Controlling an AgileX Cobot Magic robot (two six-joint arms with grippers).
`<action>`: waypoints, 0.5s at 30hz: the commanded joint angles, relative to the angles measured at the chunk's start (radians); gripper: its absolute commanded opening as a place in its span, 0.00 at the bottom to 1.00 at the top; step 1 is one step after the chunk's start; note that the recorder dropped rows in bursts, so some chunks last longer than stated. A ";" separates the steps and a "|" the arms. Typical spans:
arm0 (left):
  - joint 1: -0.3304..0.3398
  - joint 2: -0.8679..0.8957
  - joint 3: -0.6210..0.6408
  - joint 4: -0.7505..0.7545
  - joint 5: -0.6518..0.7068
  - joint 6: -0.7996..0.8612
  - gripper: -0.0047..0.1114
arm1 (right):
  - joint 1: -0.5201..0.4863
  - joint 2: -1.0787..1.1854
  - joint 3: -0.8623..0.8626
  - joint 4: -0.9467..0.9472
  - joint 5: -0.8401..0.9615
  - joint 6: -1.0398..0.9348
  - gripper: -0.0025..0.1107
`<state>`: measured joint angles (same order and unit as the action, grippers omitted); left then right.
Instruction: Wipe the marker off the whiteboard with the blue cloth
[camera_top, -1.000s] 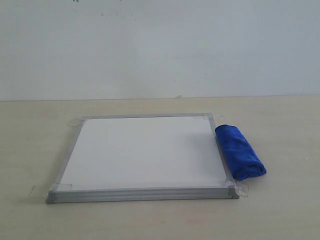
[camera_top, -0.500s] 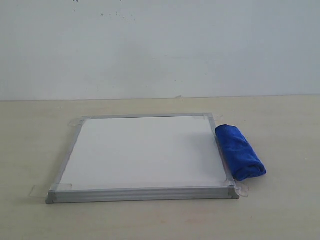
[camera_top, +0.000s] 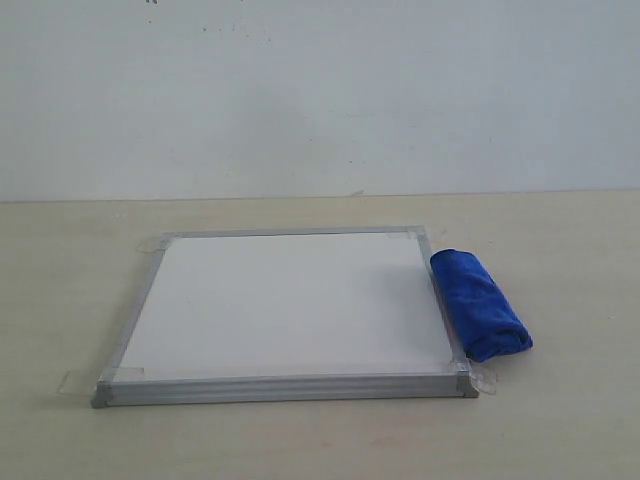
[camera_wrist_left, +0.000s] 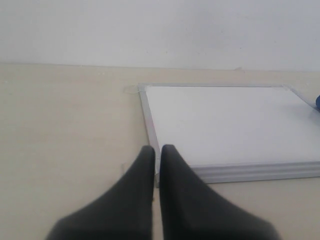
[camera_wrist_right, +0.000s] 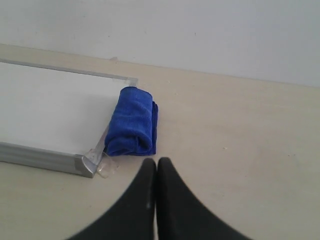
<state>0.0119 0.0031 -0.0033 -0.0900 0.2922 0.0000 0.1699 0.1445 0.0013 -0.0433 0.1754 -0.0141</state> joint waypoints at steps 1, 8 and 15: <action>-0.002 -0.003 0.003 0.001 -0.004 0.000 0.07 | 0.002 -0.023 -0.001 0.000 0.042 0.014 0.02; -0.002 -0.003 0.003 0.001 -0.004 0.000 0.07 | 0.002 -0.098 -0.001 0.004 0.136 0.014 0.02; -0.002 -0.003 0.003 0.001 -0.004 0.000 0.07 | 0.002 -0.132 -0.001 0.004 0.152 0.014 0.02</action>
<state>0.0119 0.0031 -0.0033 -0.0900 0.2922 0.0000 0.1699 0.0178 0.0013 -0.0397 0.3231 0.0000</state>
